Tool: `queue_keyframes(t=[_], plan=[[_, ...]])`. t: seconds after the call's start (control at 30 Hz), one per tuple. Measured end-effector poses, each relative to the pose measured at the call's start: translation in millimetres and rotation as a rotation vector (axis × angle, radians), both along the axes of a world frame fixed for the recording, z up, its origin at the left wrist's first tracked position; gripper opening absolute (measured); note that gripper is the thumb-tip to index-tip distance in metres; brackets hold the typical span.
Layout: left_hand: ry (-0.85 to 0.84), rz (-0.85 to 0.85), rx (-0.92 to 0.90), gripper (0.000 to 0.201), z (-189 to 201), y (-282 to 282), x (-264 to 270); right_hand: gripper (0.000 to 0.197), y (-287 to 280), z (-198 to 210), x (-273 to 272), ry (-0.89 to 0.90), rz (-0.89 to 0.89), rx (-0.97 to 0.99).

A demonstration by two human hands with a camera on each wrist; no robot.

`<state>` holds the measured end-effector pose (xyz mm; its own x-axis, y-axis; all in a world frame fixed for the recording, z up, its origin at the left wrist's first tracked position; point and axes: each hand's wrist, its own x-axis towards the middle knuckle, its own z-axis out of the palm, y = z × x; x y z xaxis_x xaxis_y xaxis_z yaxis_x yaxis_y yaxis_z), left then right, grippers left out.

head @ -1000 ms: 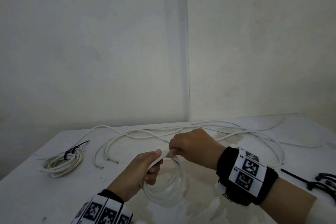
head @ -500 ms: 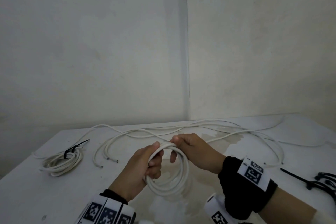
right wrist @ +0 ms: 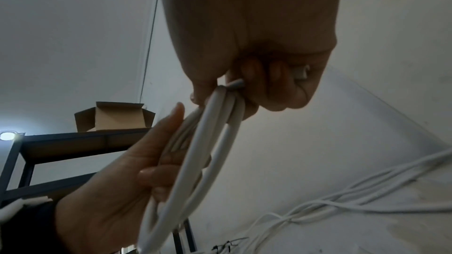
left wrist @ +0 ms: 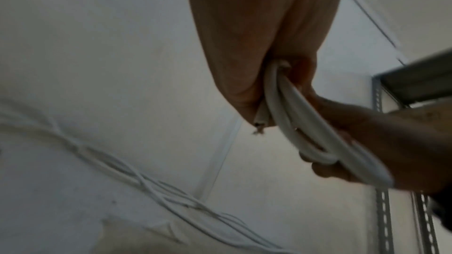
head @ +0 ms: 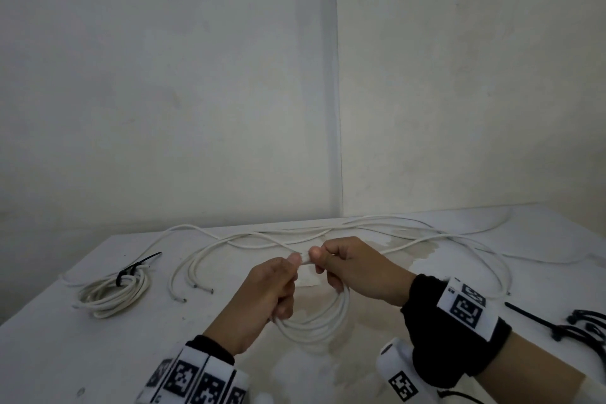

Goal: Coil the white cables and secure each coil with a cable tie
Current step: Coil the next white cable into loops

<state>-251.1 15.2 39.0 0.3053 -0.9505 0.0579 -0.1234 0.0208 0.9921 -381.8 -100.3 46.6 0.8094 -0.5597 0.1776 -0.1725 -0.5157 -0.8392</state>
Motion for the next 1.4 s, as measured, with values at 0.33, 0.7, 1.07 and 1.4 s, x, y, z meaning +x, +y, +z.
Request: queue_keyframes(t=[0.33,0.7,1.07,1.4], plan=[[-0.638,0.162,-0.122,0.05,-11,-2,6,0.04,3,9,4,0.053,-0.076,-0.064],[-0.207,0.202,-0.079,0.036,-5,-10,-8,0.039,6,1,5,-0.092,-0.114,0.162],[-0.112,0.197,-0.044,0.038,-8,-9,-28,0.042,14,-6,9,-0.189,-0.197,0.112],[-0.01,0.226,-0.04,0.037,-4,-4,-16,0.03,7,-5,-9,-0.196,-0.023,0.224]])
